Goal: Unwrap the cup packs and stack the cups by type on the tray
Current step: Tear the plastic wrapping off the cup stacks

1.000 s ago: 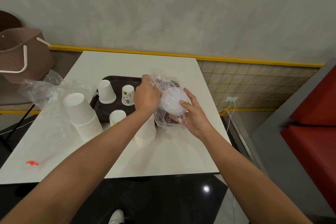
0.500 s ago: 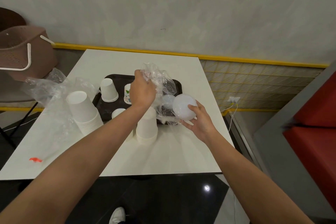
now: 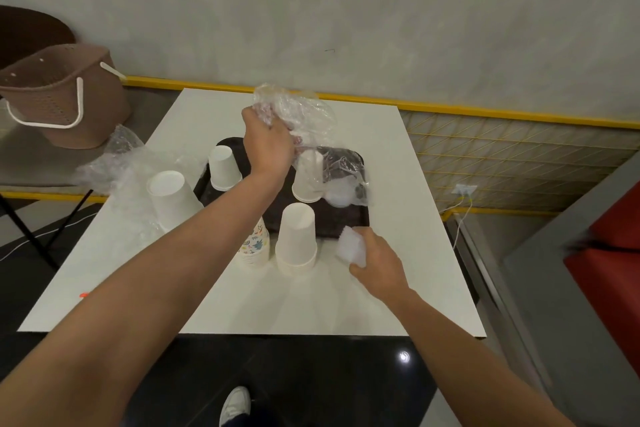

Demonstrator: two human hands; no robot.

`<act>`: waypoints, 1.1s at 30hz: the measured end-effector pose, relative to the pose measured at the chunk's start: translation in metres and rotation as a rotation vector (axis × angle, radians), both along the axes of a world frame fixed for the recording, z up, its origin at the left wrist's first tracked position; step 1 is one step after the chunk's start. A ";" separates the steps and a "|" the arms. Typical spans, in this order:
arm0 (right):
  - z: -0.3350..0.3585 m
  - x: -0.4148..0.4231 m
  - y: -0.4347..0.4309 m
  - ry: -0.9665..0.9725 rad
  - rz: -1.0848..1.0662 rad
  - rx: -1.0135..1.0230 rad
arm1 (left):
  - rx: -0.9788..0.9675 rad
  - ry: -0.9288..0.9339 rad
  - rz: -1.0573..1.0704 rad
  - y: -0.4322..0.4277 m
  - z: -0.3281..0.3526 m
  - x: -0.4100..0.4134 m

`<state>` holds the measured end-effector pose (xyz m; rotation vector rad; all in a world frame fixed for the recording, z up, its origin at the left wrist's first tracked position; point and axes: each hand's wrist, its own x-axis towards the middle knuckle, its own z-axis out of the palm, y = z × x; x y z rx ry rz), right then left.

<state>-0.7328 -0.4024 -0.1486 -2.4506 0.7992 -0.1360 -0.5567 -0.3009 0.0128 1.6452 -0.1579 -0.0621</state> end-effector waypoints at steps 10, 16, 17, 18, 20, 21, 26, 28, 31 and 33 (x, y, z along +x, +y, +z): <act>-0.021 0.013 0.007 0.060 0.103 -0.270 | -0.019 0.073 -0.120 0.004 -0.004 -0.013; -0.025 0.012 0.008 0.201 0.210 -0.357 | 0.004 0.116 -0.144 0.003 -0.008 -0.013; -0.024 0.012 0.007 0.217 0.203 -0.360 | 0.011 0.117 -0.149 0.003 -0.008 -0.012; -0.023 0.013 0.007 0.222 0.189 -0.350 | 0.015 0.117 -0.151 0.002 -0.008 -0.012; -0.019 0.015 0.006 0.221 0.162 -0.299 | 0.012 0.123 -0.159 0.001 -0.011 -0.011; -0.017 0.018 0.006 0.220 0.153 -0.264 | 0.012 0.124 -0.163 0.001 -0.013 -0.010; -0.014 0.029 0.002 0.370 0.217 -0.181 | 0.013 0.130 -0.184 -0.001 -0.020 -0.009; -0.015 0.033 0.000 0.417 0.242 -0.163 | 0.014 0.132 -0.189 0.000 -0.024 -0.007; -0.015 0.038 -0.001 0.455 0.268 -0.159 | 0.022 0.145 -0.194 0.000 -0.030 -0.001; -0.014 0.040 -0.002 0.463 0.264 -0.128 | 0.036 0.147 -0.210 -0.001 -0.032 0.003</act>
